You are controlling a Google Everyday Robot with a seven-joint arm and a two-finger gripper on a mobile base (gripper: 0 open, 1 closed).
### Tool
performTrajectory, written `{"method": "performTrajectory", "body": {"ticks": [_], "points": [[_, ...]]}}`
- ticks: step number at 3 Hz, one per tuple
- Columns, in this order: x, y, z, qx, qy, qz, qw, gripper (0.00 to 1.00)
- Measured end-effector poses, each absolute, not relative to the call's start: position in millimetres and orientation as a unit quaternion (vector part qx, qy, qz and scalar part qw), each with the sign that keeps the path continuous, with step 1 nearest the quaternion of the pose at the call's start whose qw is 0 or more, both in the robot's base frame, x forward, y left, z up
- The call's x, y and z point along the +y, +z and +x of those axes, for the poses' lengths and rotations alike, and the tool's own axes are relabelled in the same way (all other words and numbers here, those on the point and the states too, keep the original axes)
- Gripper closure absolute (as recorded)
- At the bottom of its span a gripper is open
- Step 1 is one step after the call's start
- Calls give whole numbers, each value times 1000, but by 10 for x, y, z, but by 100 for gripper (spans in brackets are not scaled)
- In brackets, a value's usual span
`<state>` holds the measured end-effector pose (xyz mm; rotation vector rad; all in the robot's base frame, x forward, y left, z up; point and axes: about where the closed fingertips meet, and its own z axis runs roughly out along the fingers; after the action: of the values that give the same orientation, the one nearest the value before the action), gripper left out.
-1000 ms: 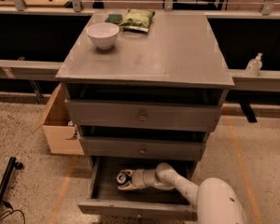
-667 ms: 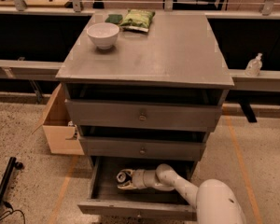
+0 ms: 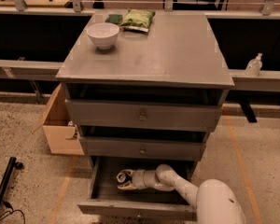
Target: Place pepsi can into bottom drawer
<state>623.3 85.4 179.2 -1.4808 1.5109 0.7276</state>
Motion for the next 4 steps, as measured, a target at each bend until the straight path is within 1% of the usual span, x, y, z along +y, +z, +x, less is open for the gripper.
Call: {"method": "performTrajectory", "body": {"ticks": [1,2,3,4], "points": [[730,1823,6187,623,282,-583,438,13],[549,1897,6141,643,264,-566,443,0],[396,2002,6111,658,246,-548,454,18],[275,2158,6093,666,225,-536,467,19]]}}
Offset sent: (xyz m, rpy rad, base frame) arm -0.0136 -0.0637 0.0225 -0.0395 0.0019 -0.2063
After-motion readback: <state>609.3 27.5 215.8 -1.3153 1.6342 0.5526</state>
